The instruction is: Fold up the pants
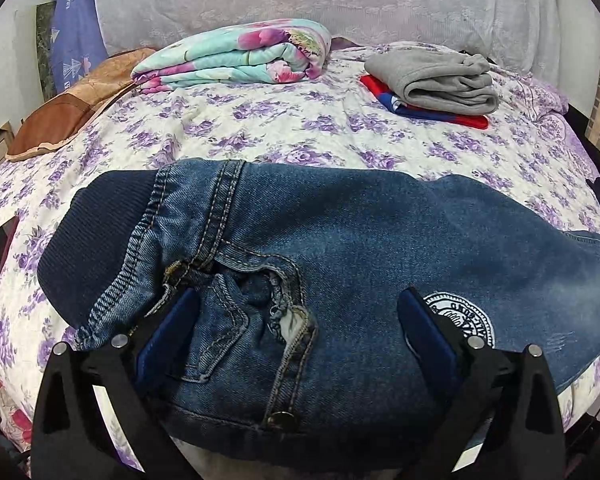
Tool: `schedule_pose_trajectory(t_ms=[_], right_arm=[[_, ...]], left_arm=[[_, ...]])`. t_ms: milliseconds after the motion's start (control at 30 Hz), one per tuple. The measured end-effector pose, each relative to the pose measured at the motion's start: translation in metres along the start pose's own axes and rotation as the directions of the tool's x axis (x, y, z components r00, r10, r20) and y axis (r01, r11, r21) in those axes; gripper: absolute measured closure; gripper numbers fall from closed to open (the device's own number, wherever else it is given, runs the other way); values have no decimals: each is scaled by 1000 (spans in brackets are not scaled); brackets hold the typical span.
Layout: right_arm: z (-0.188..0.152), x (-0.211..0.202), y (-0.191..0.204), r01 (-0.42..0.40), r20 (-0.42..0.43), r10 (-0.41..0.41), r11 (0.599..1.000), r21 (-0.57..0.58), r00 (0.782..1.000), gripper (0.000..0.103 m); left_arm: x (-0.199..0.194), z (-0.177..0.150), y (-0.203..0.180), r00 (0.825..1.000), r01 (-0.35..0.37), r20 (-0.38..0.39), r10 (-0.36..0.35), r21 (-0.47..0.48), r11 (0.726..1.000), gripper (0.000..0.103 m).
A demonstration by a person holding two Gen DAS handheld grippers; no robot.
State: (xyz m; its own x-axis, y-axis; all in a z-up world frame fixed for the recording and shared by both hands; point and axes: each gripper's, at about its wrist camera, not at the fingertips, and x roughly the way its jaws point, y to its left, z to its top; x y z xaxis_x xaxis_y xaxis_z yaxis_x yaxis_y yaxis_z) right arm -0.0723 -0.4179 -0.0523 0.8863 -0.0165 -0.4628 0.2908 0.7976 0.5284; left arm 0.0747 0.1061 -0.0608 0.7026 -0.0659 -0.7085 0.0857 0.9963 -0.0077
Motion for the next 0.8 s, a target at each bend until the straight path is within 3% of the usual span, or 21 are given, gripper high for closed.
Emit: schedule_pose_trajectory(t_ms=[67, 167, 267, 367, 400, 500, 533, 600, 733, 800], right_arm=[[3, -6, 41, 50, 49, -42, 984, -172, 998, 76], [-5, -10, 125, 4, 76, 34, 896, -445, 997, 79], [-33, 8, 200, -159, -44, 166, 783, -601, 985, 79], [-80, 40, 254, -359, -251, 257, 662, -658, 933, 80], [-95, 49, 262, -395, -304, 253, 629, -670, 919, 80], [-144, 82, 270, -454, -474, 113, 542, -707, 873, 74], [-145, 77, 269, -463, -464, 141, 528, -712, 875, 70], [-136, 65, 270, -473, -452, 176, 520, -711, 874, 41], [-99, 27, 271, -515, -407, 316, 533, -671, 857, 40], [-93, 27, 275, -492, -399, 289, 539, -684, 870, 45]], left_arm=[[0, 1, -1, 1000, -1, 0, 1, -1, 1000, 5], [1, 1, 0, 1000, 1, 2, -1, -1, 1000, 5], [1, 1, -1, 1000, -2, 3, 2, -3, 1000, 5], [0, 2, -1, 1000, -4, 3, 4, -8, 1000, 5], [0, 2, -1, 1000, -2, 3, 2, -8, 1000, 5], [-1, 2, 0, 1000, 9, 5, -9, -8, 1000, 5], [-1, 2, -1, 1000, 9, 5, -9, -9, 1000, 5], [-2, 1, -1, 1000, 9, 10, -9, -8, 1000, 5], [-1, 1, -3, 1000, 1, 15, -1, -13, 1000, 5], [-1, 1, -4, 1000, -1, 18, 1, -14, 1000, 5]])
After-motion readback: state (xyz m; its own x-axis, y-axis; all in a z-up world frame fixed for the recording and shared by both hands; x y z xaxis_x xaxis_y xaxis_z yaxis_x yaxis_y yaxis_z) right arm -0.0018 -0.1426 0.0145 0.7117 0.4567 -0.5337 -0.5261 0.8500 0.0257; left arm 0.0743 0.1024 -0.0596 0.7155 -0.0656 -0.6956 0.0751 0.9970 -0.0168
